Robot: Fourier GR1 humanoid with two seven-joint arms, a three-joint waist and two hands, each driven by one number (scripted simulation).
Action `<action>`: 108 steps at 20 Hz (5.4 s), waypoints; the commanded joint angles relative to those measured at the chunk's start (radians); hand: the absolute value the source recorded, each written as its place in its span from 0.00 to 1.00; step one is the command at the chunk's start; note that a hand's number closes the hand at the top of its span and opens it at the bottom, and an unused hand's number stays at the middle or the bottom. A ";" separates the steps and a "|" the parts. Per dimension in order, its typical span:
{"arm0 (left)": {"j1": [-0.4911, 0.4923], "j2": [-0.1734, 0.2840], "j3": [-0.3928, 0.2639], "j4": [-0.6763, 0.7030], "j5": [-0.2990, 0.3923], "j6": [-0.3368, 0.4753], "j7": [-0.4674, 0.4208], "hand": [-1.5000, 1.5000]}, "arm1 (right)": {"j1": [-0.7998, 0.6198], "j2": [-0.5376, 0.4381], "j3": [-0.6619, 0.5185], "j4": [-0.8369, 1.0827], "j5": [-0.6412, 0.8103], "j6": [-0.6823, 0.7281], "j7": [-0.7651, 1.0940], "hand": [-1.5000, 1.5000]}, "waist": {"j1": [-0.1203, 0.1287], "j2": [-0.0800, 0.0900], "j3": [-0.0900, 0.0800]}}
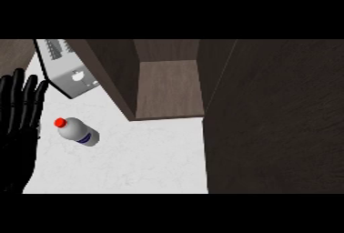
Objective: Pick up the bottled water, place it into the cabinet and close the cabinet
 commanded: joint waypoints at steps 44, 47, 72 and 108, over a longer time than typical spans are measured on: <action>0.006 0.065 0.280 0.284 0.273 -0.200 0.157 0.00 | 0.164 0.027 0.410 -0.444 0.104 -0.024 0.390 0.00 | 0.053 -0.006 0.013; 0.039 0.037 0.265 0.343 0.236 -0.210 0.094 0.00 | 0.140 0.040 0.445 -0.416 0.141 -0.046 0.389 0.00 | 0.059 -0.006 0.013; -0.197 0.145 0.342 1.319 0.099 -0.373 -0.504 0.00 | 0.067 -0.006 0.487 -0.465 0.160 -0.145 0.476 0.00 | 0.051 -0.004 0.011; -0.443 -0.040 0.207 1.728 -0.118 -0.062 -1.058 1.00 | 0.106 -0.116 0.478 -0.475 0.097 -0.206 0.439 0.00 | 0.053 -0.007 0.013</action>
